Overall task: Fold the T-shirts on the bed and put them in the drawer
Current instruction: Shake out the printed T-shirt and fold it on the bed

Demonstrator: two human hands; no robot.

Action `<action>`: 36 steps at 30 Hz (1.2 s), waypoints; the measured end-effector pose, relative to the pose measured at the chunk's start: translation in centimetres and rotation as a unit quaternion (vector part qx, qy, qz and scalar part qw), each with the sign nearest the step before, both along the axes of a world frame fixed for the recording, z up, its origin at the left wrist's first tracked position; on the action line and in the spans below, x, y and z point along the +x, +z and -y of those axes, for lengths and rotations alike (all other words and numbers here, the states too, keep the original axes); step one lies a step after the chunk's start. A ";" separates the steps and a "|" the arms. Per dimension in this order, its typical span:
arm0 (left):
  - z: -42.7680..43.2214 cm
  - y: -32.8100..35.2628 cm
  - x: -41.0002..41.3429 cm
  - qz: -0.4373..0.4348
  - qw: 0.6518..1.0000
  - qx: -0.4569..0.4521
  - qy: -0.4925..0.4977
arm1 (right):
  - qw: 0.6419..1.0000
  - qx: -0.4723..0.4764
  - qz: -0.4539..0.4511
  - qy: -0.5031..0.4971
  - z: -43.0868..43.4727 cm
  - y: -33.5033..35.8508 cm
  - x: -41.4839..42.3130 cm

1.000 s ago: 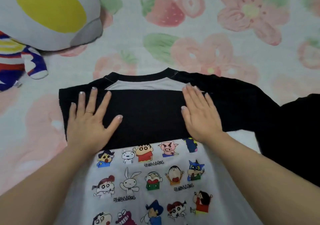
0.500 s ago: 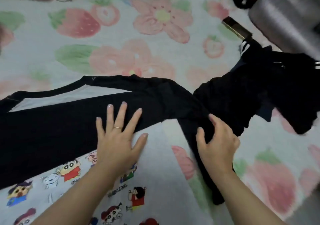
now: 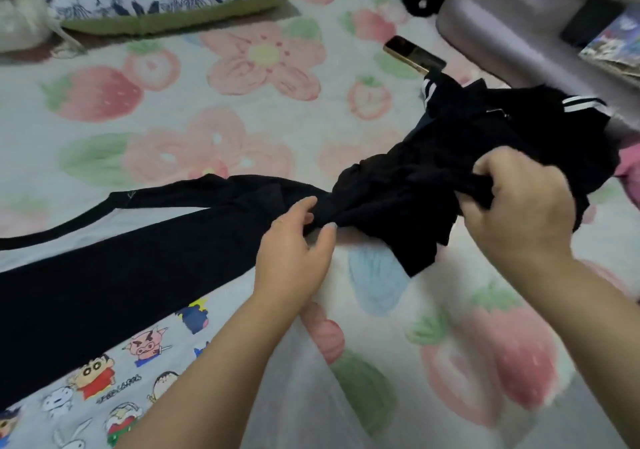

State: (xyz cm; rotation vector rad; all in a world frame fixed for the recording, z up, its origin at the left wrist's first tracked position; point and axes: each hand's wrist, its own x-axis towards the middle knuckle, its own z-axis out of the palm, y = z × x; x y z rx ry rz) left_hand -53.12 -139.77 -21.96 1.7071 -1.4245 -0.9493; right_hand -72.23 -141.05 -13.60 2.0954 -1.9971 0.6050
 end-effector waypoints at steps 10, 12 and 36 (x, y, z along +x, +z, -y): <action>1.1 9.6 9.2 -0.200 0.976 -0.092 -0.004 | 0.914 0.182 -0.020 0.363 5.2 10.6 14.1; 0.2 10.2 11.4 -0.149 0.985 -0.090 -0.014 | 0.876 0.202 -0.064 0.434 5.3 10.2 17.0; -12.3 -2.2 25.5 -0.179 0.897 0.157 0.373 | 0.838 0.494 0.229 -0.047 -2.3 -9.1 14.8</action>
